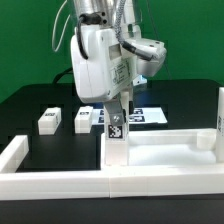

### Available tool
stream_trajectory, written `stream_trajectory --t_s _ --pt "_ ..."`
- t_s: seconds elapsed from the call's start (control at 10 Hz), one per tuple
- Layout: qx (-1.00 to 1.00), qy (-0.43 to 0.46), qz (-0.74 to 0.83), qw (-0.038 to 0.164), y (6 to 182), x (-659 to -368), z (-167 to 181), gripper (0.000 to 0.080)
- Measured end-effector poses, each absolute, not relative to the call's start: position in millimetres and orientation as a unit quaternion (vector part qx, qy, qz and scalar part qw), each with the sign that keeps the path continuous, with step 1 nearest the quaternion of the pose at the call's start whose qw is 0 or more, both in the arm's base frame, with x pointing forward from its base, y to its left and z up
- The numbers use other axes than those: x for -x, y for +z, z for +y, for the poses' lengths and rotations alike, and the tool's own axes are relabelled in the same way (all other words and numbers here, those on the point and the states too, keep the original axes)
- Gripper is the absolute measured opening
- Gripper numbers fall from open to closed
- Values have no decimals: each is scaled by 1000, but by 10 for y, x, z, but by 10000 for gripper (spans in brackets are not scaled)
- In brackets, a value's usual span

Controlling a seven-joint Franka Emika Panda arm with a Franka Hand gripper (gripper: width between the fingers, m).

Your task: Assemble desk

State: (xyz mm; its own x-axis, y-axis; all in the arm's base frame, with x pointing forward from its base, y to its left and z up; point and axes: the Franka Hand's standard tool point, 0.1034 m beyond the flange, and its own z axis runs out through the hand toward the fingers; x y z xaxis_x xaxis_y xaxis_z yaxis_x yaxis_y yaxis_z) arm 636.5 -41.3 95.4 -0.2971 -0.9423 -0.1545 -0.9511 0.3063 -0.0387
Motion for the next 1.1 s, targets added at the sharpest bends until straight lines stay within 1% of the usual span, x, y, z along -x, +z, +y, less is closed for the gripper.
stream_trajectory --t_s 0.1,0.2,0.3,0.4,0.5,0.6,0.7,1.1 --pt "588 30 805 74 953 -6365 -411 532" --pt "590 29 803 76 985 -6379 -390 532" --pt "594 25 799 88 1159 -6422 -298 625" --pt "598 22 795 100 1351 -6447 -186 642" --pt "602 22 791 107 1462 -6471 -90 642" --pt "606 26 788 107 1480 -6478 -41 649" --pt "606 25 788 105 1446 -6467 -66 649" --pt "609 26 786 104 1437 -6452 -40 649"
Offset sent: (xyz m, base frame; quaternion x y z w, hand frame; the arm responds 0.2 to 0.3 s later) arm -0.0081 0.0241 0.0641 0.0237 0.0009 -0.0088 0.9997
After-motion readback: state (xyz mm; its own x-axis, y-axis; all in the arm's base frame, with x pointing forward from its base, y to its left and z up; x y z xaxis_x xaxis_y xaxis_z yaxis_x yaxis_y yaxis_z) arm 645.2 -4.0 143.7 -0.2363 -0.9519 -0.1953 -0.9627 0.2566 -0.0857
